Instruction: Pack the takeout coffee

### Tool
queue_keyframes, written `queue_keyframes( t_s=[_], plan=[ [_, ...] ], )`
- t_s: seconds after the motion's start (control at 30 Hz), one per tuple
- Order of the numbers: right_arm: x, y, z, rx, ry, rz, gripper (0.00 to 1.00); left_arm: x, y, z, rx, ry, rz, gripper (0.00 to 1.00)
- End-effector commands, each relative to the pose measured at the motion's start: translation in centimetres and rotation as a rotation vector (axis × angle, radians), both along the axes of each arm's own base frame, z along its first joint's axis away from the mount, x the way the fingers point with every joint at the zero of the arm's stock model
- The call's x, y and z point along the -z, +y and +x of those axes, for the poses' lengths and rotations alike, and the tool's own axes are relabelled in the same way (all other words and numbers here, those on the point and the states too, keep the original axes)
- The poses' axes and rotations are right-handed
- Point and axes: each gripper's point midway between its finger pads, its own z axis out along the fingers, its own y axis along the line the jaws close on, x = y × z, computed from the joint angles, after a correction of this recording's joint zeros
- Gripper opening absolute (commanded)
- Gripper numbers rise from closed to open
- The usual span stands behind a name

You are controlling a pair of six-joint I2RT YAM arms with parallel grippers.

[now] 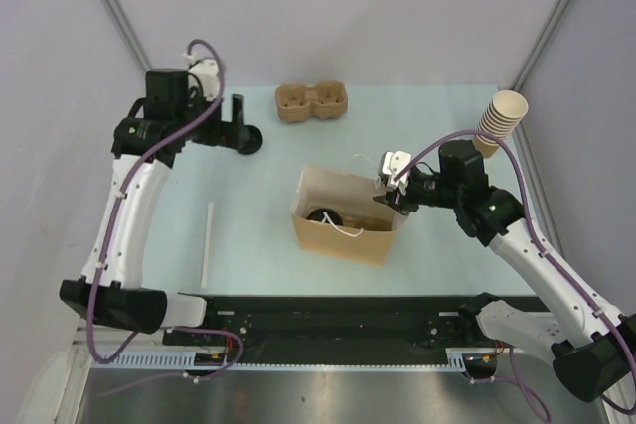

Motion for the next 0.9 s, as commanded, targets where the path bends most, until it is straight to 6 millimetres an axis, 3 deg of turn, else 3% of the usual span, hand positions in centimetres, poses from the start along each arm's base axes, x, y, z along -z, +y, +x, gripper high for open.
queue_keyframes(
  t_s=[0.0,0.03,0.1,0.13,0.17,0.27,0.43,0.6,0.77,0.87],
  plan=[
    [-3.0,-0.2,0.6,0.050,-0.055,0.062,0.52,8.8,6.8,-1.2,-0.206,0.358,-0.084,0.93],
    [-3.3,-0.3,0.8,0.072,-0.052,0.072,0.57,12.3,8.9,-1.9,-0.236,0.451,-0.053,0.90],
    [-3.8,-0.4,0.9,0.087,-0.051,0.079,0.64,15.5,12.1,-3.1,-0.299,0.550,-0.072,0.82],
    [-4.1,-0.6,1.1,0.108,-0.042,0.086,0.69,18.2,13.1,-4.5,-0.303,0.623,-0.058,0.80],
    [-5.0,-0.6,1.2,0.118,-0.054,0.100,0.71,19.5,14.9,-5.2,-0.353,0.651,-0.068,0.79],
    [-6.4,-0.9,1.5,0.158,-0.064,0.129,0.83,23.0,17.2,-6.5,-0.382,0.703,-0.036,0.77],
    [-8.0,-1.0,1.5,0.176,-0.068,0.168,0.99,26.1,17.7,-6.8,-0.378,0.737,-0.003,0.66],
    [-8.0,-1.1,1.6,0.186,-0.055,0.168,1.00,28.2,17.3,-5.7,-0.362,0.754,0.005,0.63],
    [-9.1,-1.3,1.9,0.222,-0.047,0.191,1.00,30.0,15.0,-5.2,-0.322,0.760,0.067,0.58],
    [-9.6,-1.5,1.8,0.236,-0.040,0.199,1.00,31.0,15.2,-4.8,-0.369,0.756,0.117,0.52]
  ],
)
